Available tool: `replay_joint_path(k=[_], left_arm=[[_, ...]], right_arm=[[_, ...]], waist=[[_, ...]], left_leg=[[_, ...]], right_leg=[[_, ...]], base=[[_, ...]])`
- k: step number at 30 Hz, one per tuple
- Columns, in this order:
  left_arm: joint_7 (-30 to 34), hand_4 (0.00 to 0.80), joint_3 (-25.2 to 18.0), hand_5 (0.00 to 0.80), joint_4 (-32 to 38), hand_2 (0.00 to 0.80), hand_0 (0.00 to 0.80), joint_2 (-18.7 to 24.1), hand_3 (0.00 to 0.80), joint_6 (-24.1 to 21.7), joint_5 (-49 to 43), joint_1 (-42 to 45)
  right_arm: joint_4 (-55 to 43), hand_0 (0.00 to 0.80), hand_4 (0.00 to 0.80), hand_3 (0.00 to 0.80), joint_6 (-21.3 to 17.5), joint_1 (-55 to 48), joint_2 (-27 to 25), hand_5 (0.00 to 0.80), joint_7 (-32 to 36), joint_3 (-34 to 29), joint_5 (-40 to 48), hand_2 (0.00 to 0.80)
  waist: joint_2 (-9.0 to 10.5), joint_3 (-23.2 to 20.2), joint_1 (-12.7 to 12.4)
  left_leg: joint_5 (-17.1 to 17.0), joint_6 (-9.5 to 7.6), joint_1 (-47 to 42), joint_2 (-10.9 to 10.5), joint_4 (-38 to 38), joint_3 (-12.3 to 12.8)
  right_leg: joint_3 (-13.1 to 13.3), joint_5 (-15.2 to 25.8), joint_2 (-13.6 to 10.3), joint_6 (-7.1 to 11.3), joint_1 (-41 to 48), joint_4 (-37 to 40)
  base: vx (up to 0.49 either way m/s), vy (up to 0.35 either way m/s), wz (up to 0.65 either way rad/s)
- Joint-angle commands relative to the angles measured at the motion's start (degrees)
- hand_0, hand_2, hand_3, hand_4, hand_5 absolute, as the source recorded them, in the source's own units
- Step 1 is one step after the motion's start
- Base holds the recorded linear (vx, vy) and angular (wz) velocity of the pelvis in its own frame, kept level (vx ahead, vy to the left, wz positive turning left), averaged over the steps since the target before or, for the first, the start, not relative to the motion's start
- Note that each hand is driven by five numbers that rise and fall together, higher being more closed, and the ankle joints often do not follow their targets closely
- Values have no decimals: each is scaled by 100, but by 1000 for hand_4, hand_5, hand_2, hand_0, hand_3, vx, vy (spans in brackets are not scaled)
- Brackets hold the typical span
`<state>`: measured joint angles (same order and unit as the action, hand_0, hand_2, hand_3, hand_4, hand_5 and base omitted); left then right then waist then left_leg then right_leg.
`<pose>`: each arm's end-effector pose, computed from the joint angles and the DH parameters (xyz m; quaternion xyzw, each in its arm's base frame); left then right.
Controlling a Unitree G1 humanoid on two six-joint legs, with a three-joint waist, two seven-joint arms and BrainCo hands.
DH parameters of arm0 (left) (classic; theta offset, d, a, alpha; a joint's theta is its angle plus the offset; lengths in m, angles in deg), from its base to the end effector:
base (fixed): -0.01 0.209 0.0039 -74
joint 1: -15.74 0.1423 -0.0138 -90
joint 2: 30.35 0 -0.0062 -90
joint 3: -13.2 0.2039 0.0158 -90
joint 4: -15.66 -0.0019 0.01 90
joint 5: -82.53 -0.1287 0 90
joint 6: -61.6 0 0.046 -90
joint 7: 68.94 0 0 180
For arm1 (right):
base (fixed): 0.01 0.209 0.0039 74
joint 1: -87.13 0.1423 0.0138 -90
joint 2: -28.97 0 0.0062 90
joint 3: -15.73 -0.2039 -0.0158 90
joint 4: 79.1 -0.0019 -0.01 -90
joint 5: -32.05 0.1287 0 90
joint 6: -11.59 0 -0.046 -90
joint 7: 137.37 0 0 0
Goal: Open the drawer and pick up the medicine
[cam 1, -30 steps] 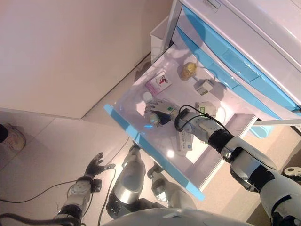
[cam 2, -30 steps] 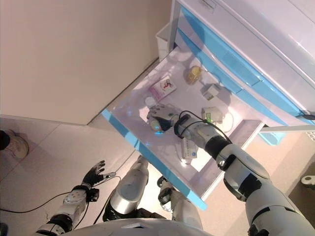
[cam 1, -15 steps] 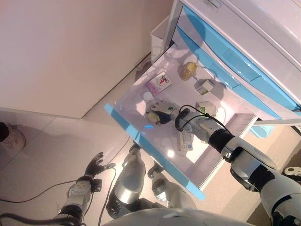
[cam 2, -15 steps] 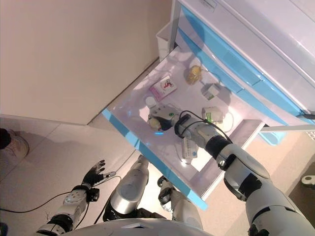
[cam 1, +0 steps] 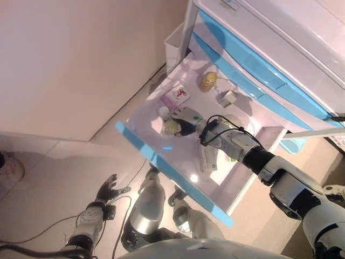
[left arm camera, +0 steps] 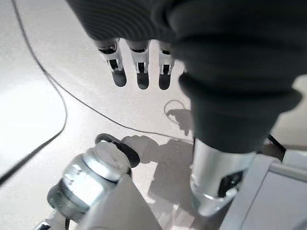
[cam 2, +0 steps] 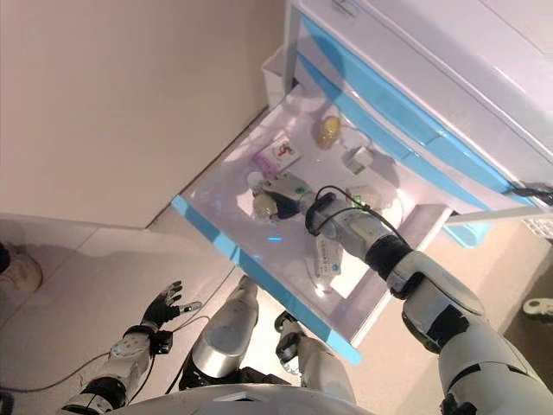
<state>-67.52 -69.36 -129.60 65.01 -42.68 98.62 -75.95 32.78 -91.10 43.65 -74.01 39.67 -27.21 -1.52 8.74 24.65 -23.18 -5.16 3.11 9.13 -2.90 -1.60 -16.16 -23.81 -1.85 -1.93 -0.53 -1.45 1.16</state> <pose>0.1294 0.2621 -0.0850 0.0780 0.3310 0.0703 0.9378 0.3061 -0.1120 0.1113 -0.6194 -0.2807 0.2977 0.6701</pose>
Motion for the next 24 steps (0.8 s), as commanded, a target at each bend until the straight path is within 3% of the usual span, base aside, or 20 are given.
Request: replay_joint_path(k=[1, 8, 12, 17, 24], left_arm=[[-105, 0, -171, 0, -342, 0, 0, 79, 0, -6, -143, 388], [-126, 0, -489, 0, -657, 0, 0, -44, 0, 105, -395, 551], [-107, 0, -588, 0, -816, 0, 0, -78, 0, 194, -591, 669], [-93, 0, -609, 0, -983, 0, 0, -56, 0, 241, -740, 718], [-66, 0, -555, 0, -898, 0, 0, -120, 0, 410, -671, 747]], right_arm=[[-1017, 800, 800, 800, 214, -414, -247, 800, 463, -285, 646, 800], [-2726, 800, 800, 800, 822, -1017, -999, 800, 2158, -1241, 2091, 800], [-3147, 800, 800, 800, 1014, -1073, -1435, 800, 2907, -1788, 3008, 800], [-3148, 800, 800, 800, 1377, -669, -1914, 800, 3476, -2286, 4188, 800], [-2321, 800, 800, 800, 1661, 72, -2185, 800, 3497, -2603, 4687, 800]], waist=[[119, -593, 380], [142, -1145, 867], [100, -1430, 1061], [14, -1690, 1256], [-110, -1903, 1339]], left_leg=[[292, -336, -255, -234, 616, 177], [458, -364, -699, -153, 652, 614], [541, -380, -924, -143, 656, 819], [621, -389, -1143, -159, 619, 1004], [642, -388, -1363, -206, 596, 1042]], right_leg=[[267, 10, -63, 548, 102, -302], [705, 91, 2, 543, 298, -149], [903, 97, 28, 516, 416, -108], [1102, 60, 39, 478, 525, -151], [1192, 38, 48, 422, 705, -160]], base=[[48, 23, -24], [62, 8, -42], [63, 10, -41], [46, 11, -28], [70, 7, -9]])
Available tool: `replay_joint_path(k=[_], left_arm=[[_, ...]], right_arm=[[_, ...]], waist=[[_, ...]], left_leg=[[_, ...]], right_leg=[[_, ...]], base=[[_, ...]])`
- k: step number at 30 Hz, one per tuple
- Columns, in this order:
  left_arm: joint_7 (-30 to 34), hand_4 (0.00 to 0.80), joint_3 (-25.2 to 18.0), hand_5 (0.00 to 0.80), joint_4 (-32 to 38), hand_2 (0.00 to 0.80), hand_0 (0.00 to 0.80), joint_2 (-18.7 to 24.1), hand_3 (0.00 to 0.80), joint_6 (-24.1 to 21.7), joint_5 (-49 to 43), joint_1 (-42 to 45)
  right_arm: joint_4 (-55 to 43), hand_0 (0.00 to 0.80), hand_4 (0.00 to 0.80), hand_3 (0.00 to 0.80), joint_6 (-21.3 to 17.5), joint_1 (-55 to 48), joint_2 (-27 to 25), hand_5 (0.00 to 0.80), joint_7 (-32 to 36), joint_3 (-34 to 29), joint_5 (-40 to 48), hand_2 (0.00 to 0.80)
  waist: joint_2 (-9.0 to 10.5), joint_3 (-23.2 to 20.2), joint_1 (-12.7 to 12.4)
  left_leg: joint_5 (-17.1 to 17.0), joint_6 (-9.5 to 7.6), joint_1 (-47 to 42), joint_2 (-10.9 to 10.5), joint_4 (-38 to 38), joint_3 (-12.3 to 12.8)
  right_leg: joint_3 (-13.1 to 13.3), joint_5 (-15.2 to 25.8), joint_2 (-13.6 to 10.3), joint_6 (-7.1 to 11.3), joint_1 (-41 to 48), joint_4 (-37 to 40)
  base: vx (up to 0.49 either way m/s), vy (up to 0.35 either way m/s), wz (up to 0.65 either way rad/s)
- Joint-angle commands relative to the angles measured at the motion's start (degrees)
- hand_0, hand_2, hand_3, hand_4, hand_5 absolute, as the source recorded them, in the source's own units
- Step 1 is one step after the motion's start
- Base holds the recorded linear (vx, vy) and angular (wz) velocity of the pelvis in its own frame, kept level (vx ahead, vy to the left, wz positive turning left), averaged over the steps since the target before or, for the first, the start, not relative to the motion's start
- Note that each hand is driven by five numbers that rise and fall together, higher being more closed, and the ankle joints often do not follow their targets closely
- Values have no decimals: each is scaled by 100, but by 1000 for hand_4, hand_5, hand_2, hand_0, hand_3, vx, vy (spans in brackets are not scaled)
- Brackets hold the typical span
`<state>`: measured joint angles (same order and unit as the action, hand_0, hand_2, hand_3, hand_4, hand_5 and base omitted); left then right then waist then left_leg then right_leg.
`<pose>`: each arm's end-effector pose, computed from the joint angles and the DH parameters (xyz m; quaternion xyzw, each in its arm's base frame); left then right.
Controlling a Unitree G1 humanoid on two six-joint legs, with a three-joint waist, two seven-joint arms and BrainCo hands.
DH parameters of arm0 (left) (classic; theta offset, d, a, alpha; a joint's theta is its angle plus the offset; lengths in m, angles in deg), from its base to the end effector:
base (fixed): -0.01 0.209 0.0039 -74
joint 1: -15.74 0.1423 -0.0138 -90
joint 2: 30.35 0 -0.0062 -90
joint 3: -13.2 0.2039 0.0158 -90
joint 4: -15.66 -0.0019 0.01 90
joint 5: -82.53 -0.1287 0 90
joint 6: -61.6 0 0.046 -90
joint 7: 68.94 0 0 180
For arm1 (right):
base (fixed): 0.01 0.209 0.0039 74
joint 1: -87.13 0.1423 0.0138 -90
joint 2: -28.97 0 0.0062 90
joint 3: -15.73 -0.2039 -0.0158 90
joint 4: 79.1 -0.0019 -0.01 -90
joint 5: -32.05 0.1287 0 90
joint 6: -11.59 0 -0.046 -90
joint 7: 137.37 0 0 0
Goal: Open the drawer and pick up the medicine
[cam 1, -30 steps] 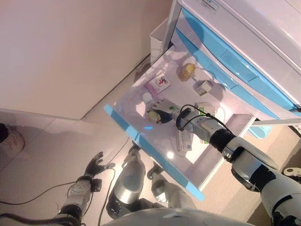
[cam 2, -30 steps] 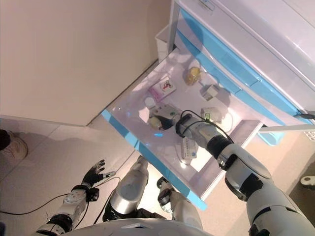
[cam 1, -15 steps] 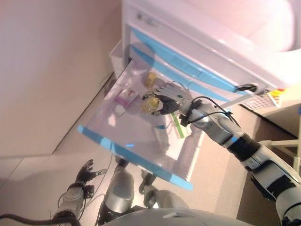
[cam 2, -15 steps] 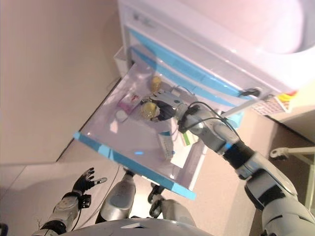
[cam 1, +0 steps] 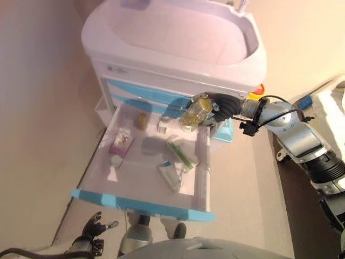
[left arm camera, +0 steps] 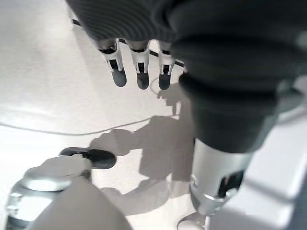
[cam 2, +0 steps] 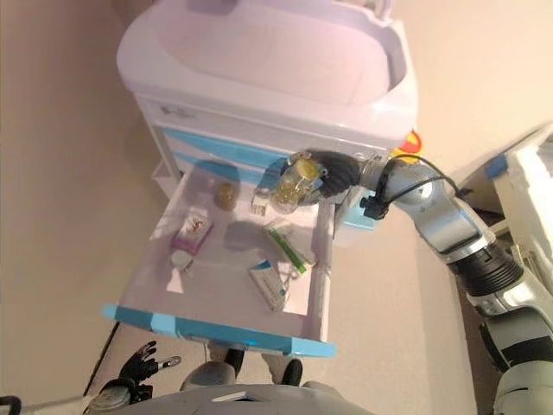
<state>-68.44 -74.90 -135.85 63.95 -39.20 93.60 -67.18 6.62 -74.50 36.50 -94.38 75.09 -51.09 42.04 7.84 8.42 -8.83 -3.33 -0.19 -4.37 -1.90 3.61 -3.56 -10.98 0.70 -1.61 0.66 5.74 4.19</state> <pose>0.0551 0.2733 -0.1069 0.0867 0.4678 0.1226 0.8710 0.2804 -0.2065 0.2064 -0.4285 -0.1207 0.3907 0.8057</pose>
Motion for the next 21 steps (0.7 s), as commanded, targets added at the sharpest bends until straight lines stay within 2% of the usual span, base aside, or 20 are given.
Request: replay_joint_path(k=[1, 6, 14, 21], left_arm=[[36, 0, 16, 0, -271, 0, 0, -29, 0, 62, -190, -105], [42, 0, 98, 0, -374, 0, 0, -64, 0, 126, -191, -38], [48, 0, 253, 0, -638, 0, 0, 24, 0, 133, -110, -4], [79, 0, 211, 0, -574, 0, 0, 89, 0, 175, -93, 83]], right_arm=[[446, 800, 800, 800, 33, 924, -195, 800, -94, -218, 346, 800], [1381, 800, 800, 800, 160, 1724, -401, 800, -285, -96, 462, 800], [3339, 800, 800, 800, 284, 3484, -830, 800, -821, 724, 1161, 800], [4329, 800, 800, 800, 558, 4183, -953, 800, -1072, 1147, 1028, 800]], waist=[[-30, -302, -99], [-34, -416, -106], [46, -489, -254], [80, -431, -403]], left_leg=[[456, -58, -34, -316, 78, -228], [443, -48, -89, -343, 76, -258], [413, -20, -112, -372, 74, -377], [387, -1, -67, -397, 30, -498]], right_leg=[[-96, -218, 20, 294, 10, -460], [-131, -245, 23, 257, 88, -458], [-289, -267, 26, 224, 191, -454], [-412, -289, 16, 190, 222, -476]], base=[[64, 3, 0], [50, 4, 6], [53, -3, 4], [38, 9, 13]])
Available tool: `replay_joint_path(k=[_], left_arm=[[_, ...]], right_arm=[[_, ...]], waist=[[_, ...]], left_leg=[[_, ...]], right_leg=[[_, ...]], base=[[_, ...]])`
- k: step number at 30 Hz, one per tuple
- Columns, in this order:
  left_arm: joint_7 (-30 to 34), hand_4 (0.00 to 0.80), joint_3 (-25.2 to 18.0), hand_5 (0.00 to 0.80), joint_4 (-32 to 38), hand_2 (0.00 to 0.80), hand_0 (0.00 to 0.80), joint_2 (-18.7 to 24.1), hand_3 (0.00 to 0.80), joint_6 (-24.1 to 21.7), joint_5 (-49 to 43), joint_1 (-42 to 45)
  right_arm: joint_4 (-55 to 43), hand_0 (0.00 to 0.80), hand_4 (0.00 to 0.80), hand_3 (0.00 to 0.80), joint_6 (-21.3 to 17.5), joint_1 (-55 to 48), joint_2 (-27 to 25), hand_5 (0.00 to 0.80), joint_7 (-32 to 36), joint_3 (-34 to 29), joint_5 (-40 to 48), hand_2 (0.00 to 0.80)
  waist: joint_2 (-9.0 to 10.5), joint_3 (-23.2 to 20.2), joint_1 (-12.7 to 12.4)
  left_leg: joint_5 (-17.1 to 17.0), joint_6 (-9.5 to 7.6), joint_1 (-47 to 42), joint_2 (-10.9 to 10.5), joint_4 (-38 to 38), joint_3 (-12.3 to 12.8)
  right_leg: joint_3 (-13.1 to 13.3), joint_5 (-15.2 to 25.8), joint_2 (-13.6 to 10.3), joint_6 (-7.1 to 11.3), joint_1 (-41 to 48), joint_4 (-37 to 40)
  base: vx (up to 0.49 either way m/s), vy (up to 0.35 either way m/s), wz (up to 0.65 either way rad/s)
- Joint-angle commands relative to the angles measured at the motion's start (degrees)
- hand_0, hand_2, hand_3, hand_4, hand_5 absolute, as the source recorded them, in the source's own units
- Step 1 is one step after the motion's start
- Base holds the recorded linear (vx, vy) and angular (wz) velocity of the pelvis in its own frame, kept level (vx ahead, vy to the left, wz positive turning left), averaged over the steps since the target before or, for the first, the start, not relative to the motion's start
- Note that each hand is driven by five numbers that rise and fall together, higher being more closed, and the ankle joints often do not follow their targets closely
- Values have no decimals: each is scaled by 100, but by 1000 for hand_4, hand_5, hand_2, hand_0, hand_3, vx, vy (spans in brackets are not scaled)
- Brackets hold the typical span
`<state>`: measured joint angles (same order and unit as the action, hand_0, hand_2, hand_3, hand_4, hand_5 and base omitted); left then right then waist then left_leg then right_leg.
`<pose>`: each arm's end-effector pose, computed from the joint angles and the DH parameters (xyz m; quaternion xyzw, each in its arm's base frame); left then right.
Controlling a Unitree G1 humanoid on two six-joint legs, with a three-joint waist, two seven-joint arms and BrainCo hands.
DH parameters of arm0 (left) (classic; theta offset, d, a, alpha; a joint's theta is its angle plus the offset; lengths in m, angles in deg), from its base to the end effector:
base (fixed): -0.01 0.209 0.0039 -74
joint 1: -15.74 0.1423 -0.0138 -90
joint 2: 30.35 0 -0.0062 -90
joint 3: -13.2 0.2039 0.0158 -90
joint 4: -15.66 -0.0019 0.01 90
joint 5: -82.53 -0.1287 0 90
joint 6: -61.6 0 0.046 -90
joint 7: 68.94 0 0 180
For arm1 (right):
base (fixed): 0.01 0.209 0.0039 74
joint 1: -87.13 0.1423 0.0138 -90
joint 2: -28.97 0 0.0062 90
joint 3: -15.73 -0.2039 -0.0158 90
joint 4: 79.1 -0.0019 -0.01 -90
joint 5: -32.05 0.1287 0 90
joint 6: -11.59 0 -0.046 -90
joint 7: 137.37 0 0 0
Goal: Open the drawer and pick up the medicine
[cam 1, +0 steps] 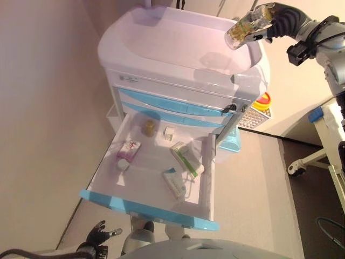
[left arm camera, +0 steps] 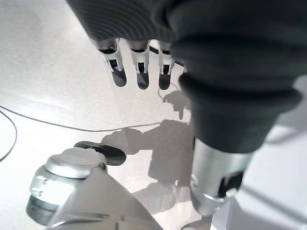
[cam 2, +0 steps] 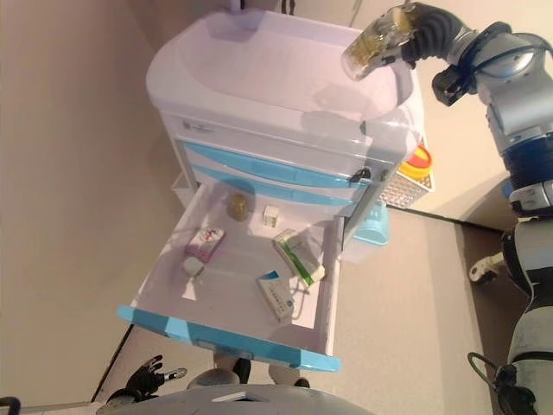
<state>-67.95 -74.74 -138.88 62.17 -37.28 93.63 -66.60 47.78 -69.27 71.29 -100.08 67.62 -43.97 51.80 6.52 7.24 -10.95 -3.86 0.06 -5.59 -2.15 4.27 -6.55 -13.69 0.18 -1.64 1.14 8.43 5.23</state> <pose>0.0411 0.2640 -0.1148 0.0681 0.5106 0.1203 0.8486 0.3327 -0.2713 0.3248 -0.3779 -0.0844 0.1160 0.9147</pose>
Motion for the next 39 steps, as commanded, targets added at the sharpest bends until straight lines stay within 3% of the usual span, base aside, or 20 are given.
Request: replay_joint_path(k=[1, 6, 11, 21, 29, 30, 32, 39], left_arm=[[24, 0, 192, 0, -255, 0, 0, 262, 0, -14, -98, 32], [-11, 0, 220, 0, -155, 0, 0, 255, 0, -21, -140, 42], [-34, 0, 350, 0, 44, 0, 0, 348, 0, -84, -61, 6], [-22, 0, 510, 0, 510, 0, 0, 662, 0, -32, 156, -101], [-50, 0, 528, 0, 584, 0, 0, 656, 0, -144, 209, -35], [-53, 0, 532, 0, 605, 0, 0, 652, 0, -161, 201, -27], [-39, 0, 545, 0, 650, 0, 0, 663, 0, -144, 216, -48], [-25, 0, 557, 0, 766, 0, 0, 702, 0, -167, 218, -32]], right_arm=[[273, 800, 800, 800, 85, 729, -366, 800, -354, 477, -31, 800], [879, 800, 800, 800, 303, 878, -234, 800, -379, 825, -681, 800], [1635, 800, 800, 800, 273, 1129, -183, 800, -363, 1092, -1147, 800], [2333, 800, 800, 800, 261, 1610, -350, 800, -507, 1441, -1000, 800], [2510, 800, 800, 800, 181, 1625, -403, 800, -313, 1497, -1140, 800], [2541, 621, 621, 621, 165, 1621, -390, 621, -287, 1504, -1147, 621], [2556, 0, 0, 0, 171, 1639, -380, 0, -316, 1522, -1190, 0], [2595, 0, 0, 0, 175, 1719, -410, 0, -403, 1576, -1150, 0]], waist=[[211, -298, -208], [249, -148, -380], [306, 24, -573], [365, 530, -836], [356, 633, -858], [358, 647, -860], [359, 660, -855], [404, 639, -833]], left_leg=[[437, -28, 62, -377, -43, -215], [430, -22, 125, -401, -99, -369], [401, -24, 287, -433, -147, -565], [269, -34, 682, -422, -73, -856], [246, -35, 718, -397, -59, -848], [244, -35, 709, -394, -57, -841], [245, -37, 700, -384, -54, -827], [243, -34, 634, -355, -33, -779]], right_leg=[[-149, -240, 17, 137, -49, -587], [-244, -261, 16, 101, -52, -619], [-330, -272, 32, 68, -137, -643], [-489, -259, 98, 25, -417, -617], [-518, -262, 87, 17, -443, -618], [-513, -259, 90, 15, -438, -619], [-510, -257, 86, 17, -439, -625], [-474, -225, 93, 44, -390, -609]], base=[[29, 5, 14], [34, -7, 11], [-3, -23, 20], [-68, -49, 15], [6, 6, 6], [0, 0, 0], [0, 0, 0], [6, -2, -1]])
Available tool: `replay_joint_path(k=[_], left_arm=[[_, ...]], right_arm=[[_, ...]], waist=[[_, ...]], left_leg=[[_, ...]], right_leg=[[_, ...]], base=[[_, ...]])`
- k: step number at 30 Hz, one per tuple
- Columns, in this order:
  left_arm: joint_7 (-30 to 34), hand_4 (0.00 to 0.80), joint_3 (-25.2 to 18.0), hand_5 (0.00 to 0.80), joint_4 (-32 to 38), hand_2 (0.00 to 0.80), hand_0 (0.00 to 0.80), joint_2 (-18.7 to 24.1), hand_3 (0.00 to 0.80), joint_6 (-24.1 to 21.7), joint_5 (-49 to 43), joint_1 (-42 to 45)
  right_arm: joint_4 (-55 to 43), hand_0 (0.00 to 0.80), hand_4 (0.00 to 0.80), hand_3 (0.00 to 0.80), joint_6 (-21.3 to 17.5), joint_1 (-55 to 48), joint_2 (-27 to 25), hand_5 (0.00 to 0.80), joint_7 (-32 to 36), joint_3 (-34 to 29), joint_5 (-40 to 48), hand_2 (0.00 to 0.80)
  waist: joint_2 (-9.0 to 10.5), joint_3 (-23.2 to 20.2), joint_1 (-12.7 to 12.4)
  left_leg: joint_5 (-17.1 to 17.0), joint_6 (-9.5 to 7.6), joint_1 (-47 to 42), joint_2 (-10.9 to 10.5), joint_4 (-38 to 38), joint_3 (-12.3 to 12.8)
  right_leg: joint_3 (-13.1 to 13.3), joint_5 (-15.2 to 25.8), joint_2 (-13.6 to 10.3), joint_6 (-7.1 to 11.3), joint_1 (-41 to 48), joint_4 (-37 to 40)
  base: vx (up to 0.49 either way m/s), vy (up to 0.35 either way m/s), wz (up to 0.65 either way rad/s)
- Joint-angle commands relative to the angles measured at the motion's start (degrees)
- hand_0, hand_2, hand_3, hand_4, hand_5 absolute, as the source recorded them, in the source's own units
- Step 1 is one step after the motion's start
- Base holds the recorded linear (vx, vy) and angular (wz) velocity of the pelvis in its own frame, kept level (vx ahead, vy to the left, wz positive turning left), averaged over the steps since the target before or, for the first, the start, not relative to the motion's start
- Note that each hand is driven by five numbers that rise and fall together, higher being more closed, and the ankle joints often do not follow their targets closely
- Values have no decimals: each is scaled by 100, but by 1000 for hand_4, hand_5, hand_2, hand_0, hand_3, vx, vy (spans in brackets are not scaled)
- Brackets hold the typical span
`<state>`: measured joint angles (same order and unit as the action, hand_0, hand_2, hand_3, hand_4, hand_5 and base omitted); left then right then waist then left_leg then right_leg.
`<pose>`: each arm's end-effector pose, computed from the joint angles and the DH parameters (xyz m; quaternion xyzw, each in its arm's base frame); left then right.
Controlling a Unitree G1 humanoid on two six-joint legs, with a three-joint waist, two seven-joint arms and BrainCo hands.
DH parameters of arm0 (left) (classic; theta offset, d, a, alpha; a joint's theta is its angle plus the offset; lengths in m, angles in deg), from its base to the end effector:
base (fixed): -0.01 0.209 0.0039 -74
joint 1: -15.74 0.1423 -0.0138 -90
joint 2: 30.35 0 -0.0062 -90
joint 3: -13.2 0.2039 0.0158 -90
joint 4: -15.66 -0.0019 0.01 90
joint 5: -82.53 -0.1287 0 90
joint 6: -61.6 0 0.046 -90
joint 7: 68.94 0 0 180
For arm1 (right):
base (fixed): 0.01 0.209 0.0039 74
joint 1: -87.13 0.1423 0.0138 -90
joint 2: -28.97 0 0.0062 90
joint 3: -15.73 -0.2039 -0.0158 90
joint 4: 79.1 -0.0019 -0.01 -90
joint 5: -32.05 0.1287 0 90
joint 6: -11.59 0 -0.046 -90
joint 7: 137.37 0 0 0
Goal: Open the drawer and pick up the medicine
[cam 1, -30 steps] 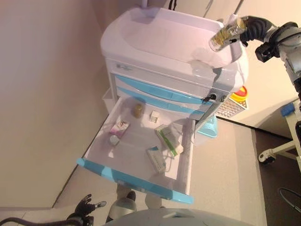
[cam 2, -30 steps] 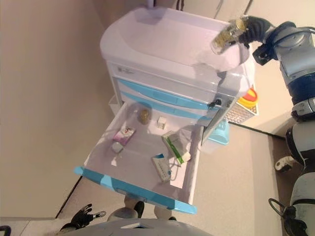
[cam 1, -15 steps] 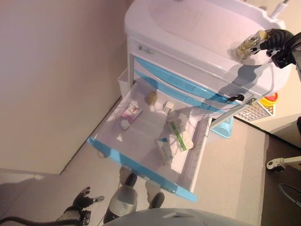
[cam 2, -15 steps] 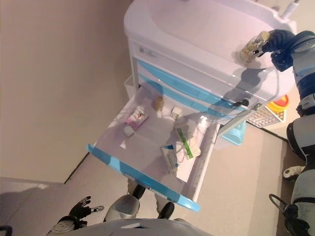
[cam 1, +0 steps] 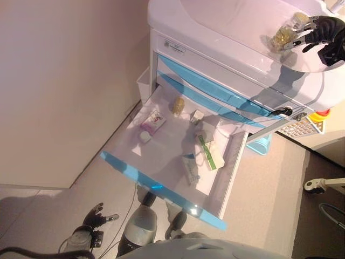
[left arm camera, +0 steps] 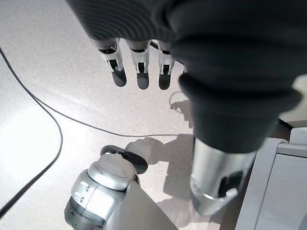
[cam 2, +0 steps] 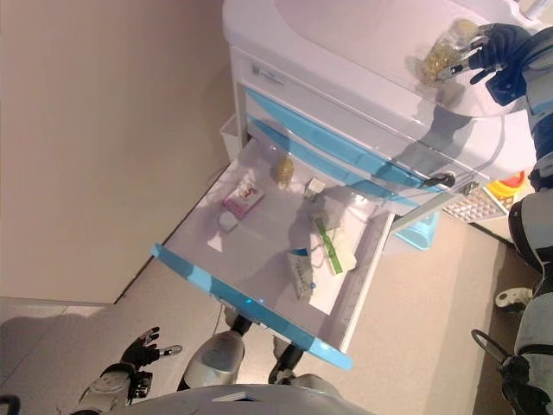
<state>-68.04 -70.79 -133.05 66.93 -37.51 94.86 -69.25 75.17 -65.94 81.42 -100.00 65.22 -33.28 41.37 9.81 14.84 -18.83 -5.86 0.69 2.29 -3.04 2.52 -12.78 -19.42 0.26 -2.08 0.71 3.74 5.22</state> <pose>0.0752 0.2815 -0.0982 0.1123 0.4496 0.0961 0.8809 0.3347 -0.3223 0.3251 -0.4190 0.0944 -0.0708 0.9003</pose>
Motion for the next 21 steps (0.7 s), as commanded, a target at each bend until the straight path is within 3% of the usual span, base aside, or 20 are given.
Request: replay_joint_path(k=[1, 15, 21], left_arm=[[-14, 0, 156, 0, 197, 0, 0, 228, 0, -129, 87, 242], [-46, 0, 88, 0, -165, 0, 0, 142, 0, -82, -26, 365], [60, 0, 163, 0, -445, 0, 0, 104, 0, -140, -133, 376]], right_arm=[[-130, 0, 0, 0, -181, 743, -434, 0, -147, 532, -106, 0], [-24, 0, 0, 0, -172, 1037, -567, 0, -293, 716, 80, 0], [-12, 0, 0, 0, -325, 1324, -743, 0, -571, 844, 546, 0]], waist=[[80, -137, -35], [91, -495, 187], [17, -702, 414]], left_leg=[[448, -94, -166, -261, 143, -137], [474, -93, -395, -210, 219, 157], [548, -133, -538, -235, 228, 368]], right_leg=[[104, -232, 134, 92, 85, -606], [230, -193, 99, 161, 224, -547], [409, -176, 68, 210, 246, -566]], base=[[1, 0, -3], [-4, 14, -6], [-54, 25, -13]])
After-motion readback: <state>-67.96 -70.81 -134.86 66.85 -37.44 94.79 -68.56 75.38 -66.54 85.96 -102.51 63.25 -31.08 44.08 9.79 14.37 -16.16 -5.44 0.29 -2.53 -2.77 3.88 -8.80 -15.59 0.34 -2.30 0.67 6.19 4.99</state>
